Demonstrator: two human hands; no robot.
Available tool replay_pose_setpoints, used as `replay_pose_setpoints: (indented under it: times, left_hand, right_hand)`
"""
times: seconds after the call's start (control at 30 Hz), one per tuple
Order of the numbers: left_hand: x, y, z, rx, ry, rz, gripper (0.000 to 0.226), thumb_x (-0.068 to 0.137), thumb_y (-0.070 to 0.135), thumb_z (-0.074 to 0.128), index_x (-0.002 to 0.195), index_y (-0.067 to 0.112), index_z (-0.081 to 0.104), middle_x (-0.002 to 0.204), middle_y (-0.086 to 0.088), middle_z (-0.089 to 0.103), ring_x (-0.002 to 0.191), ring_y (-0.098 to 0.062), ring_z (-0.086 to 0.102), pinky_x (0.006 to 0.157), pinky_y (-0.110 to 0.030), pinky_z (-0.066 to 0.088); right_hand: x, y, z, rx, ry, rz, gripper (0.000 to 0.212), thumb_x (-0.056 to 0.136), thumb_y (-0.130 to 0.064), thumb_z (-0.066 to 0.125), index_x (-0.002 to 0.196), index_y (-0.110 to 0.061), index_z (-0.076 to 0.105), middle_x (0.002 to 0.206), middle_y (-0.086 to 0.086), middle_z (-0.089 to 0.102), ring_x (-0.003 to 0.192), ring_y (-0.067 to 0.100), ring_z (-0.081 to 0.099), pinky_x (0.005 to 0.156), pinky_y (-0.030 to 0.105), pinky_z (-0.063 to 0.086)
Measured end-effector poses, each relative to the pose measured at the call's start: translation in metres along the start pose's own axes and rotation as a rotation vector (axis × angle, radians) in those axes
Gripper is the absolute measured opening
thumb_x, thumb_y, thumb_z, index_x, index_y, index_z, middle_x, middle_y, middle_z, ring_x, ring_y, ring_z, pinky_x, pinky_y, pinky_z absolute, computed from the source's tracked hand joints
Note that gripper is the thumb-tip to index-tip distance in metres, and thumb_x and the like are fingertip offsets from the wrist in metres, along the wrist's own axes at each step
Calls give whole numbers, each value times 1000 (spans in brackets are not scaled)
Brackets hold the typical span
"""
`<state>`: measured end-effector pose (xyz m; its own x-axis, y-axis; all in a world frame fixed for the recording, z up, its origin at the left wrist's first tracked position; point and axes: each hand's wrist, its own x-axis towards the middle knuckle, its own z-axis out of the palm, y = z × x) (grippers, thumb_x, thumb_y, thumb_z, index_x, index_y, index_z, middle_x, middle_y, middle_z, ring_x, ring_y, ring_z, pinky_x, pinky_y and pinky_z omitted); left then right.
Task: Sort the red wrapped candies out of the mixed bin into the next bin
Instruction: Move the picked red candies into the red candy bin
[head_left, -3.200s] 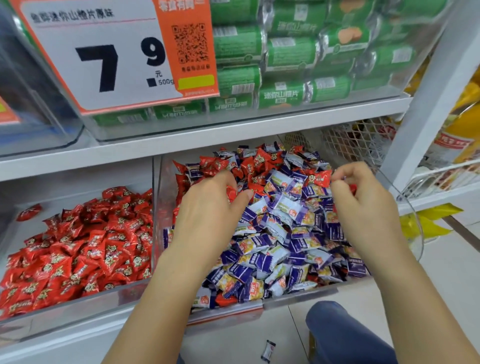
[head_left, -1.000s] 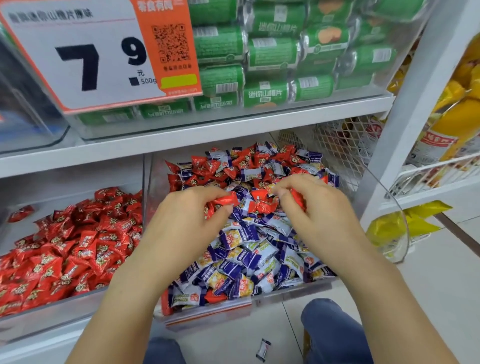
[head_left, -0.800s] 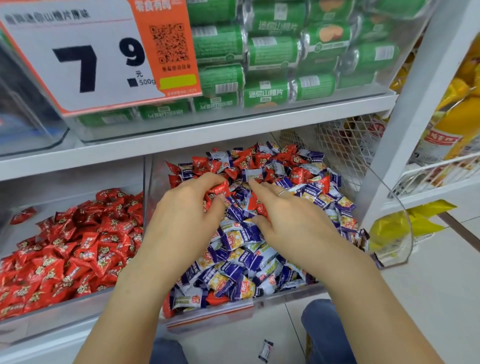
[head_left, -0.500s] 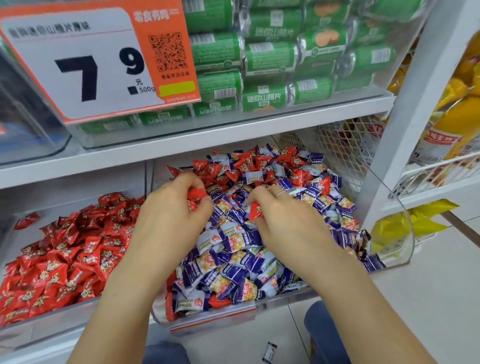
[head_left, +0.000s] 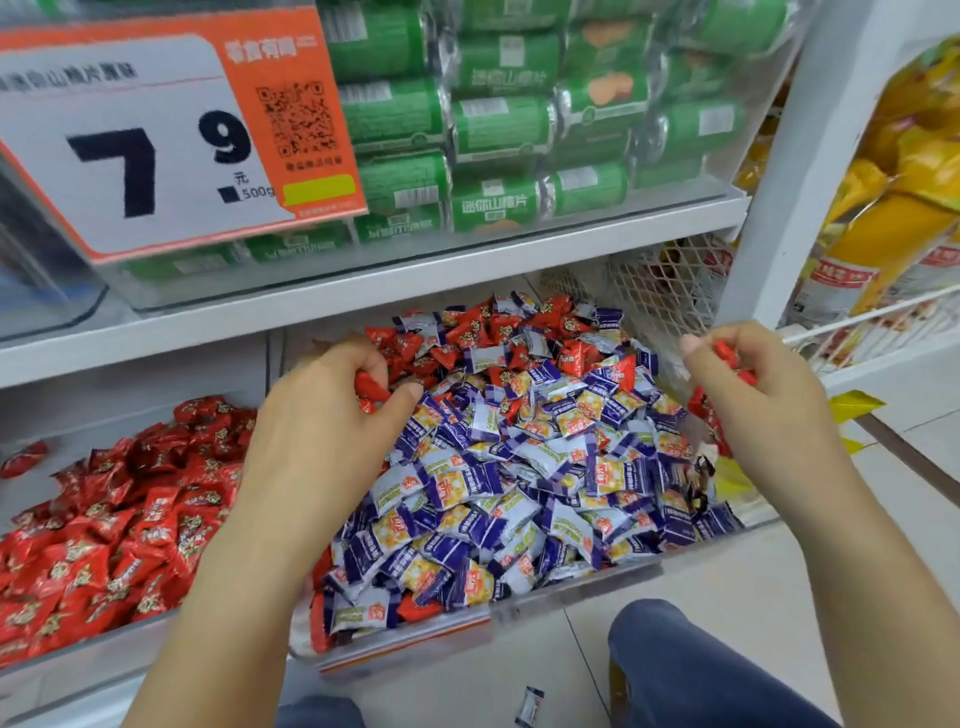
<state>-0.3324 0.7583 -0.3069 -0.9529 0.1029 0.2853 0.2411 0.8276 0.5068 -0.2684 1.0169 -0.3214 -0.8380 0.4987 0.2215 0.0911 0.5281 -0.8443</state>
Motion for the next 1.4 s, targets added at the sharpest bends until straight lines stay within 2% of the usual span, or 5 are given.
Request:
replay_pose_setpoints:
  times: [0.2,0.3,0.57,0.87,1.4]
  left_hand:
    - [6,44,25,-61,-164,86,28,91,49,49,77,27,59,61,7,57,58,-11,54,60,-30,46]
    - [28,77,47,-29,-246,160,27,95,41,42,108,34,64,92,9,69,85,-17,62,78,-35,51]
    - [75,102,117,348,-604,173,83,75,81,38,130,20,51,130,-4,55,110,-24,56,87,-35,48]
    - [60,79,108,230,-458,364,22,97,42,42,99,27,58,94,-1,62,81,-19,56,66,-30,45]
    - [3,24,15,-1,-135,225,24,94,37,50,106,28,68,92,4,68,86,-16,61,75,-32,47]
  right_hand:
    - [-2,3,2,-361,-166,-33,10,87,-33,55,91,-28,62,74,0,65,71,23,59,63,33,45]
    - [-5,3,11,-570,-175,-101,20,86,-30,55,104,-21,60,77,6,61,75,27,52,63,33,39]
    - [3,15,16,-543,-153,-47,23,91,-36,46,102,-16,50,94,10,65,90,31,59,63,33,37]
    - [12,12,43,-507,-157,-72,40,98,-41,37,132,-21,45,109,9,66,102,30,61,73,35,46]
    - [4,-21,30,-256,-108,-92,20,90,-34,54,102,-28,68,63,-2,61,67,24,59,61,32,45]
